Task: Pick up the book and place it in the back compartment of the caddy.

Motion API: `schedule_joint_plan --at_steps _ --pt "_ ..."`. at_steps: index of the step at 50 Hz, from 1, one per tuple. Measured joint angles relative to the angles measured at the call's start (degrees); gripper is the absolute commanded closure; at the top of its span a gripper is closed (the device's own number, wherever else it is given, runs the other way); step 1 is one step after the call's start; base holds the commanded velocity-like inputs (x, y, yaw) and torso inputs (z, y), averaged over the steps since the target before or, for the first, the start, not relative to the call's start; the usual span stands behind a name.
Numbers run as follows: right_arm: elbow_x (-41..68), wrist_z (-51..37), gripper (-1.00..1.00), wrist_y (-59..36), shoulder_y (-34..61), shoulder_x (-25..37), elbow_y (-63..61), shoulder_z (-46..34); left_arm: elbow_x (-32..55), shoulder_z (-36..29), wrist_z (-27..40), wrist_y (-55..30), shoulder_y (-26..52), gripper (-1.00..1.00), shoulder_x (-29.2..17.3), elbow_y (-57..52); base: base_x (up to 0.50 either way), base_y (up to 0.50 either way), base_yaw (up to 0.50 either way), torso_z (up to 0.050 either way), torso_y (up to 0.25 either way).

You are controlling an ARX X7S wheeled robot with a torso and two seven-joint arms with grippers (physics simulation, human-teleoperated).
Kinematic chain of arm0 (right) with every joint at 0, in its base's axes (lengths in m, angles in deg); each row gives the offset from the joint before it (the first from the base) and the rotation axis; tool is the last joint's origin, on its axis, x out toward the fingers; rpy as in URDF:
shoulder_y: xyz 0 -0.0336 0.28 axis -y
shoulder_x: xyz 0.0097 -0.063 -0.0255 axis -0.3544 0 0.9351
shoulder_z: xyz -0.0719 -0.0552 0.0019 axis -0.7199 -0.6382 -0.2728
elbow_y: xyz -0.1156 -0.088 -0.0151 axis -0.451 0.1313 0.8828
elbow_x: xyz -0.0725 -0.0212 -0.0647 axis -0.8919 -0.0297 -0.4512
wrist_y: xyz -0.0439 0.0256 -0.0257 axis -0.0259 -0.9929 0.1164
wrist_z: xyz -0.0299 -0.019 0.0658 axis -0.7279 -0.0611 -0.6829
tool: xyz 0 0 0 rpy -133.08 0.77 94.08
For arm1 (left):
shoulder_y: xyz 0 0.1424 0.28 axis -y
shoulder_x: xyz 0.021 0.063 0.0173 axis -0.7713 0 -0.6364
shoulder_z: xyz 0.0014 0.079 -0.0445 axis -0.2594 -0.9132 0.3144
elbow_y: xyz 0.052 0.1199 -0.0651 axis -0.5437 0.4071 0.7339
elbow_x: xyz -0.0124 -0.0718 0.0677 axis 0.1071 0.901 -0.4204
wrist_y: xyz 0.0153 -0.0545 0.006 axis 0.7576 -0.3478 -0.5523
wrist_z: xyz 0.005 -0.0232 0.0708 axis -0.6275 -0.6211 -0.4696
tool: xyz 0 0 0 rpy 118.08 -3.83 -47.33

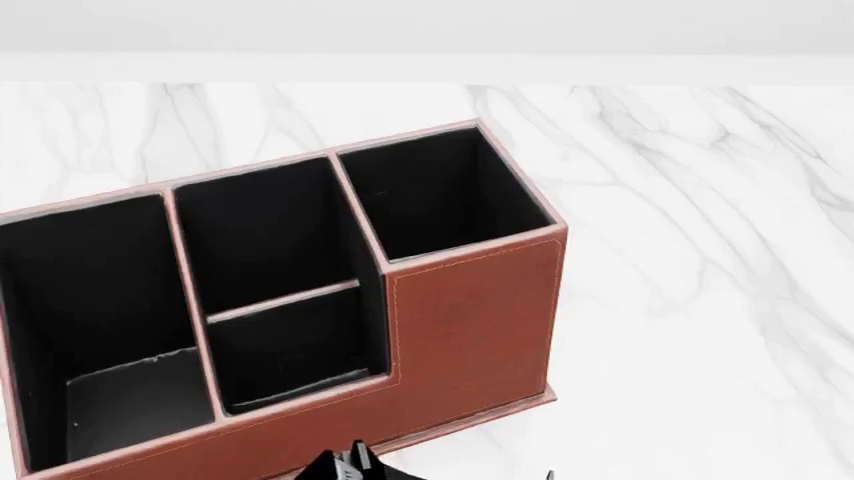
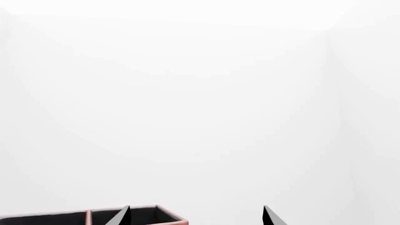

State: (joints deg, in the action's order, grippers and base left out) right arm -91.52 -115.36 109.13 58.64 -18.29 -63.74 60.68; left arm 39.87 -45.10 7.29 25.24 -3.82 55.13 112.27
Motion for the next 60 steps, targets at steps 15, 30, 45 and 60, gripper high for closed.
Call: schedule_joint_plan --at_steps 15,30,45,60 --pt "0.09 -0.21 -1.0 -0.04 0.06 0.17 -0.08 -0.12 -0.64 -0.8 -0.73 1.48 0.69 1.0 1.77 4.36 0.0 0.0 0.0 0.0 0.0" --pt "0.2 -0.42 -1.0 0.07 0.1 0.34 -0.03 -0.24 -0.8 -0.98 -0.95 2.88 0.98 1.0 1.94 5.76 0.0 0.0 0.0 0.0 0.0" --pt "0.28 -0.69 -1.0 -0.03 0.16 0.51 -0.07 -0.25 -1.02 -0.4 1.6 0.72 0.2 1.0 -2.43 0.09 0.0 0.0 0.0 0.0 0.0" --pt "0.14 -1.03 -1.0 0.03 -0.04 0.65 -0.37 -0.27 -0.81 1.44 5.24 -2.09 -0.44 1.0 -7.78 -7.52 0.0 0.0 0.0 0.0 0.001"
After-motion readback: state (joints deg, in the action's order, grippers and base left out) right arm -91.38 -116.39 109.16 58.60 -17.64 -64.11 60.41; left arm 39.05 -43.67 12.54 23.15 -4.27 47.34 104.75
